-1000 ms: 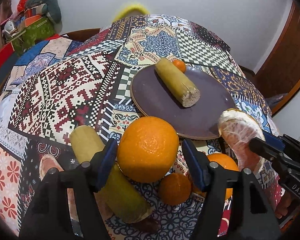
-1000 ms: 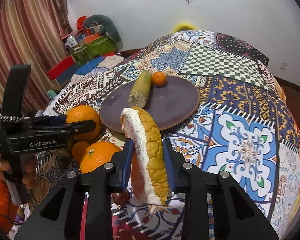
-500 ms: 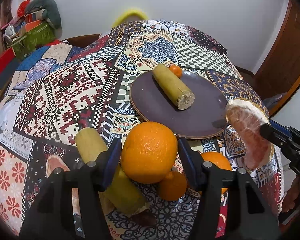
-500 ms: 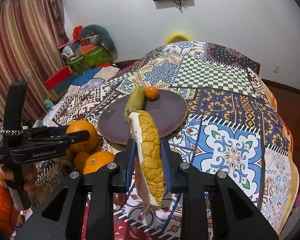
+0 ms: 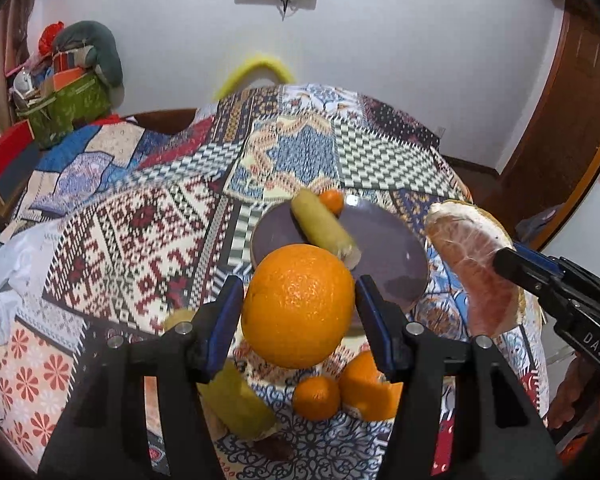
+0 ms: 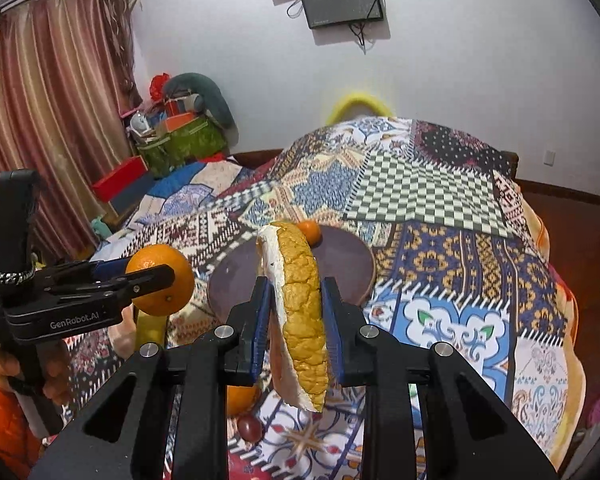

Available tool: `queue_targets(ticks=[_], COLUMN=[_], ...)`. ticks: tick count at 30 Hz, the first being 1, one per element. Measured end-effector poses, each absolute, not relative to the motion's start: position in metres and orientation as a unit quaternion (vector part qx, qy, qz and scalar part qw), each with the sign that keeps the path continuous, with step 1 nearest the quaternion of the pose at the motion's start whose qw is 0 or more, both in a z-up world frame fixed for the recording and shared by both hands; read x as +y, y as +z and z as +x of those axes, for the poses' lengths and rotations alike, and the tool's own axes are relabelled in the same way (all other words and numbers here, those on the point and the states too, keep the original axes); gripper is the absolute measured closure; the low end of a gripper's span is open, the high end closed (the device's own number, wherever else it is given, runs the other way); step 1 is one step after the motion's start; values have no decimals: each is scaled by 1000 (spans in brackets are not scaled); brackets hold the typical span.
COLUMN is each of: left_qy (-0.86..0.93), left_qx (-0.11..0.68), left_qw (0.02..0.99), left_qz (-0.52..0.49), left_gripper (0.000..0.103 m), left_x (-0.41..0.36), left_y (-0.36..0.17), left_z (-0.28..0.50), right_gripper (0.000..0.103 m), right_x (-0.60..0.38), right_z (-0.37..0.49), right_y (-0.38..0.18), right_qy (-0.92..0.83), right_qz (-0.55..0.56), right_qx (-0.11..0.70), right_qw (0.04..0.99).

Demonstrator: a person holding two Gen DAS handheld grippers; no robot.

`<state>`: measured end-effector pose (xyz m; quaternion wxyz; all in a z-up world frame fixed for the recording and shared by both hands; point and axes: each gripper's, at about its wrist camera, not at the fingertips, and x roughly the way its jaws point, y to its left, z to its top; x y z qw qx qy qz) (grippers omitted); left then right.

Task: Organize fruits
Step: 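Lift the pomelo segment with the right tool while the left tool grasps and lifts the orange, then lower the pomelo segment and orange onto the dark plate and open both tools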

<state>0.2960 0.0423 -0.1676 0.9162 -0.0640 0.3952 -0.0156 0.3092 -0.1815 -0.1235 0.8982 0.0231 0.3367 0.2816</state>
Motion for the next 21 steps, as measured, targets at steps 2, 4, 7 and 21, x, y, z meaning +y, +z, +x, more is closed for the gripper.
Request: queue_targets(ticks=[2, 4, 7, 21], left_qy=[-16, -17, -18, -19], left_qx=[389, 385, 380, 400], left_qw=[919, 921, 923, 915], left_qz=[-60, -59, -57, -56], left_gripper=[46, 46, 46, 46], left_x=[41, 40, 40, 43], left_y=[-163, -161, -160, -186], left_z=[301, 305, 313, 361], right_gripper=[80, 80, 80, 80], right_x=[-180, -179, -176, -157], right_z=[313, 317, 324, 367], right_y=[-120, -118, -116, -135], right_qy=[281, 281, 281, 279], right_qz=[25, 27, 26, 16], right_qx=[332, 328, 324, 338], right_qw=[900, 902, 903, 899])
